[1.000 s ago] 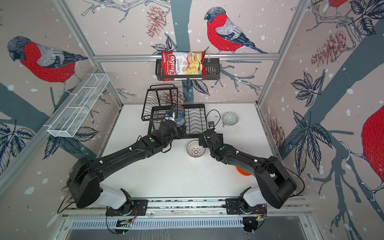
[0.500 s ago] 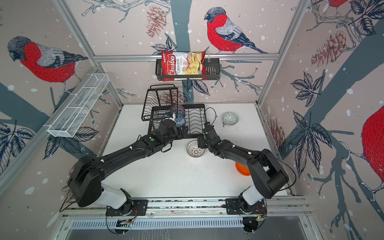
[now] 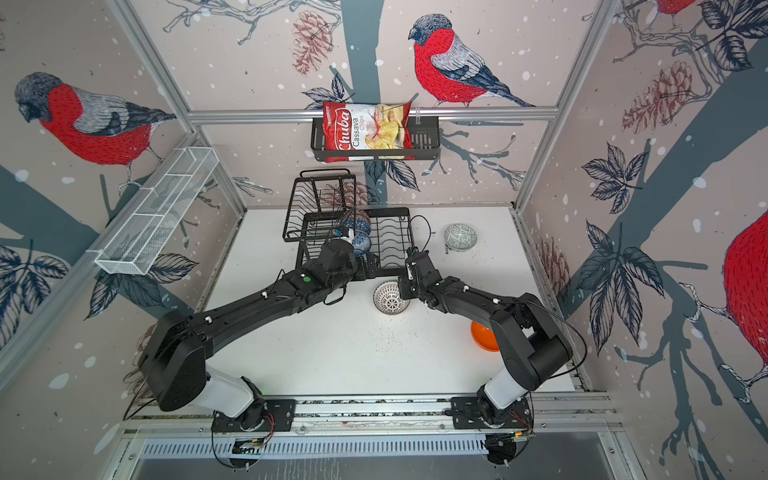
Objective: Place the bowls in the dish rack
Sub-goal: 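Grasp the red-patterned bowl rim with the right gripper beside the left gripper, then lift the bowl with the right gripper while the left draws back toward the rack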
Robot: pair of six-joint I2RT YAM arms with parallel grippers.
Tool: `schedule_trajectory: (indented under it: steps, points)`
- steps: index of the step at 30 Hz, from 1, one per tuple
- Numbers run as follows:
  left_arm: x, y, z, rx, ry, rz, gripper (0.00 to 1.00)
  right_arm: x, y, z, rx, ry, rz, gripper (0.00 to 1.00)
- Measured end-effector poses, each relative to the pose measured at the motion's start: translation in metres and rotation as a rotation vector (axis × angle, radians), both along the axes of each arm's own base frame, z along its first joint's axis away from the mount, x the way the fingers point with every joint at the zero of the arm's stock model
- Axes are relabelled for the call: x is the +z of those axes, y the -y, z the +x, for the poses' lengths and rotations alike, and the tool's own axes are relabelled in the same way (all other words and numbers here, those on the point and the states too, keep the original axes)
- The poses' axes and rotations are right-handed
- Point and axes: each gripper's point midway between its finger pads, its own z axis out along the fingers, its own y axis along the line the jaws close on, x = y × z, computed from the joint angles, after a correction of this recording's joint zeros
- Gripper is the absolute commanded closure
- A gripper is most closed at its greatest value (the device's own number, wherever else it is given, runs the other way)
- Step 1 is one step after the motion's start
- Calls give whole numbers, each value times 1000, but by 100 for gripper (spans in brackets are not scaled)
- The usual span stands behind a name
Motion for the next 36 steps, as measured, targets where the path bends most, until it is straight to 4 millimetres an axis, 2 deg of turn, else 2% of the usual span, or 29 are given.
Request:
schedule_trajectory:
  steps: [6,10,15,18,21,26,33,36]
  points:
    - [0,0,0,-1,0,0,2,-3,-3,-2,26,-10,0,58]
    - [0,1,-1,-10,-1,-2,2,-12,-8,-4,44,-39,-7,76]
    - [1,5,-1,-27,0,-11,2,-18,-10,-7,56,-62,-15,84]
    - [2,5,-1,-27,2,-12,2,-20,-10,-7,56,-68,-16,96]
    - [2,5,-1,-27,3,-12,3,-15,-14,-4,61,-54,4,98]
    - [3,6,-1,-37,7,-13,3,-7,-4,-9,47,-34,-3,98]
    - [9,14,-6,-90,12,-37,3,30,9,-13,12,92,47,98]
    - [14,22,-9,-141,24,-61,7,46,18,-12,-21,163,65,98]
